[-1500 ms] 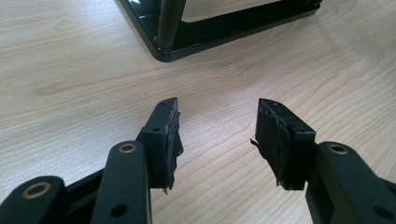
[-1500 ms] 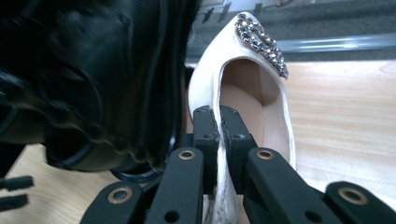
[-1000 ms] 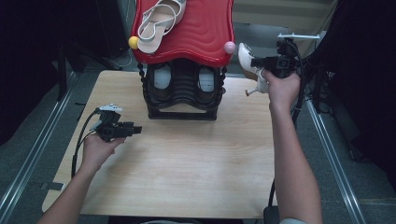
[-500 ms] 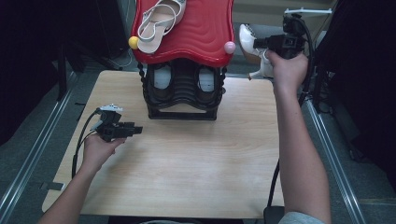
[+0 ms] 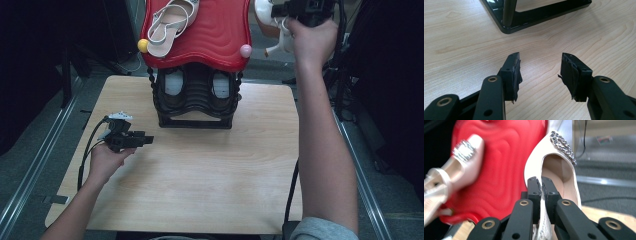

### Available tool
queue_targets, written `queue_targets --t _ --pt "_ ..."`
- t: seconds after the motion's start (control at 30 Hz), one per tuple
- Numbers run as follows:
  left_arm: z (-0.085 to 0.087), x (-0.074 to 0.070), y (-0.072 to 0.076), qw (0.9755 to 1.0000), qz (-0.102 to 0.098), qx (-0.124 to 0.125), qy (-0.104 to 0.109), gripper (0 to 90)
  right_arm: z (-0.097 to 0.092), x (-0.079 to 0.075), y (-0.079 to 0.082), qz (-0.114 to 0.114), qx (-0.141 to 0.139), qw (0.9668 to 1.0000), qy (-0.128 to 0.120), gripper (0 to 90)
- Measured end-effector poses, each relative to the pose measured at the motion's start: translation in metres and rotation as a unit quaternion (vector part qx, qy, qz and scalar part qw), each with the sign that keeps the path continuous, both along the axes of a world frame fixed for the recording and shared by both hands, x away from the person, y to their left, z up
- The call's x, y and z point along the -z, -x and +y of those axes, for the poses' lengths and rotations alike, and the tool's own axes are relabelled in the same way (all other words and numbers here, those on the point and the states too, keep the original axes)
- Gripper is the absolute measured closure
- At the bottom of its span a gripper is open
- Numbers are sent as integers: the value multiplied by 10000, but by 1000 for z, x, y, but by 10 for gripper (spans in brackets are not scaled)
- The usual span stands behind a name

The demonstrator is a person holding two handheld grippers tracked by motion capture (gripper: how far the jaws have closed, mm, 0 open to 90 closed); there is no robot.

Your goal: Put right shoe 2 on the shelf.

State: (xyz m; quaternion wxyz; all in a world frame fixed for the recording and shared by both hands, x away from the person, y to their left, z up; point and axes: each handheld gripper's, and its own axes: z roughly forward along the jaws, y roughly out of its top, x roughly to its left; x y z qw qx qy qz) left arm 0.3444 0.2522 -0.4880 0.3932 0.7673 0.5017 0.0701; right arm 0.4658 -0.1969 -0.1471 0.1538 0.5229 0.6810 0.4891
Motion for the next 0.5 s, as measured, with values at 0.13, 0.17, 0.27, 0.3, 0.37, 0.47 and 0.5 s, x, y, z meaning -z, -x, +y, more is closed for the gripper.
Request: queue_targets --t 0.13,0.17,0.27,0.3,0.37,0.47,0.5 --pt "1 0 0 10000 4 -3 15 505 17 -19 -2 -119 -77 9999 -7 879" --pt "1 0 0 10000 9 -12 13 505 23 -24 -3 -159 -115 9998 -10 879" --pt "2 1 -1 10000 -4 -7 11 506 37 -32 -5 -271 -195 9994 0 879" --pt "1 1 -1 10000 1 3 6 506 43 -33 -6 -321 -227 9992 15 879" --pt "1 1 -1 10000 11 34 -7 506 58 -35 -8 -404 -306 9987 92 879" --pt "1 1 -1 10000 9 47 -4 506 75 -30 -12 -395 -382 9983 189 879" --pt "1 1 -1 10000 16 51 -9 506 81 -27 -14 -398 -398 9980 272 879"
